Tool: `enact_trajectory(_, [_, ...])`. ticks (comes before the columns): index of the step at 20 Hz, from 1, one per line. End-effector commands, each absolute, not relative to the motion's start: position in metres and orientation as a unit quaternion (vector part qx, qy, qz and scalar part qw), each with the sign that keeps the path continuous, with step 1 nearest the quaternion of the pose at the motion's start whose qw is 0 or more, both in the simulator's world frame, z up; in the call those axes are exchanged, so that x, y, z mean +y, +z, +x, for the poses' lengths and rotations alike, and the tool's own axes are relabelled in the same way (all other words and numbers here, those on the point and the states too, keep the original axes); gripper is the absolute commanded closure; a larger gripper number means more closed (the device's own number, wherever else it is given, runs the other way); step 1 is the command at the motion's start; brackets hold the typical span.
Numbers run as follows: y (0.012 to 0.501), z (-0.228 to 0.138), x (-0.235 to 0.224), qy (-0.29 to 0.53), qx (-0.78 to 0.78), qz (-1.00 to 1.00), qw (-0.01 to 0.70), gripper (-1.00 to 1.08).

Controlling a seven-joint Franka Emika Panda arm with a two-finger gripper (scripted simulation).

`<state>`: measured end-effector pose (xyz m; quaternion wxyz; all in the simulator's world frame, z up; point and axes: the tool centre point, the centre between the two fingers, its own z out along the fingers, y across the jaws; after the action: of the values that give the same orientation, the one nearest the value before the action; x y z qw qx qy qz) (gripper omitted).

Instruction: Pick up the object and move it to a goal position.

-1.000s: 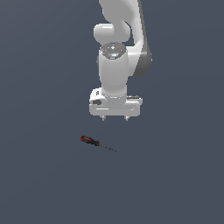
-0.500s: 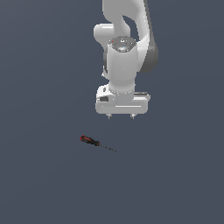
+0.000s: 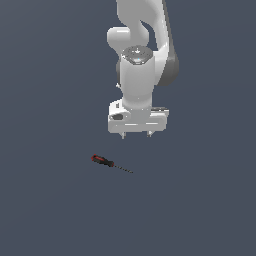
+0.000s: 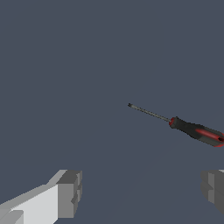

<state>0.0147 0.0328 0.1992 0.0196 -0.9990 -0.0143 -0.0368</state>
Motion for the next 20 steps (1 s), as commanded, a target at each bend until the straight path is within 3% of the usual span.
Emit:
enact_trajectory(1, [0.195,0.017,0.03,-0.036,-0.032,-0.999,0.018,-0.92])
enact_trajectory(20, [0.148,0.036,-0.01,-0.021,-0.253,-0.967,0.0,-0.92])
